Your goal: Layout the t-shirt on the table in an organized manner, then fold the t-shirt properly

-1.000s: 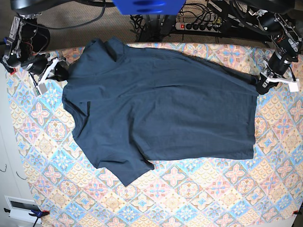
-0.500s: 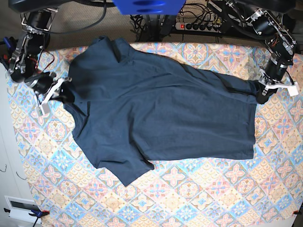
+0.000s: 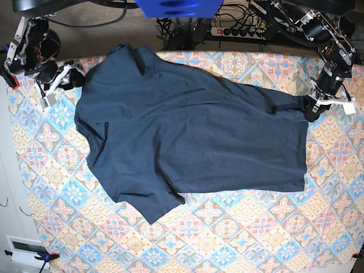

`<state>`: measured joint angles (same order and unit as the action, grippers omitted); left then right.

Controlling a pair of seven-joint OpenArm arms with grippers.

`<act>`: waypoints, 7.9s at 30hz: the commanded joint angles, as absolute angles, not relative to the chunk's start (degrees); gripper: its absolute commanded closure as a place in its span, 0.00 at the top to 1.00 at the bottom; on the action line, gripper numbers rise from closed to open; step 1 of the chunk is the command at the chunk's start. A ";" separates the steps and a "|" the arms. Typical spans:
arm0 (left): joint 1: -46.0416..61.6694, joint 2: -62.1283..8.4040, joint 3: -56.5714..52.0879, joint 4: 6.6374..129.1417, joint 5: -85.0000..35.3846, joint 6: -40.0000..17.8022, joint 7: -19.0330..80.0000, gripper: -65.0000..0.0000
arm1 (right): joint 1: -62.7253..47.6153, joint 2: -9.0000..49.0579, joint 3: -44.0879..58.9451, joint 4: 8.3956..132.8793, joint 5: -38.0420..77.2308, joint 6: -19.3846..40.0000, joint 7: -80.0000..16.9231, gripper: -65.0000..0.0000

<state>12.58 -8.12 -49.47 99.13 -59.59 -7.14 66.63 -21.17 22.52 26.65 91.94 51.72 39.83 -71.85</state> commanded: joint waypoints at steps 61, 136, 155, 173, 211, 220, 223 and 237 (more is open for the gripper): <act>11.56 -8.48 -58.42 99.91 -60.97 -7.43 64.22 0.00 | -4.79 21.67 25.80 87.69 60.97 40.00 -71.16 0.05; 10.68 -10.95 -53.76 89.71 -60.18 -7.43 66.86 0.22 | -11.91 22.20 13.32 95.69 56.48 40.00 -67.21 0.04; 10.59 -10.77 -53.76 89.71 -60.44 -7.43 66.86 0.22 | 4.53 18.51 12.70 82.24 61.23 40.00 -66.77 0.04; 10.68 -10.77 -53.76 89.71 -60.44 -7.43 66.86 0.22 | 0.57 19.65 13.32 80.57 51.74 40.00 -63.34 0.05; 10.59 -10.77 -53.23 89.45 -52.26 -7.43 67.12 0.24 | -3.91 19.91 12.88 88.66 48.75 40.00 -62.46 0.33; 11.82 -12.18 -51.65 89.45 -51.74 -7.43 70.46 0.71 | -3.91 19.91 12.79 88.66 48.75 40.00 -62.46 0.33; 11.65 -12.35 -48.40 89.45 -51.74 -7.43 70.46 0.74 | -3.91 19.91 12.79 88.66 48.75 40.00 -62.55 0.33; 11.56 -12.35 -42.95 89.36 -42.86 -7.25 67.56 0.72 | -3.91 19.91 13.14 88.66 48.84 40.00 -62.64 0.33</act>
<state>11.53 -11.44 -42.72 88.66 -44.10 -7.60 68.03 -4.73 19.05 12.73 87.70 47.44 39.81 -63.66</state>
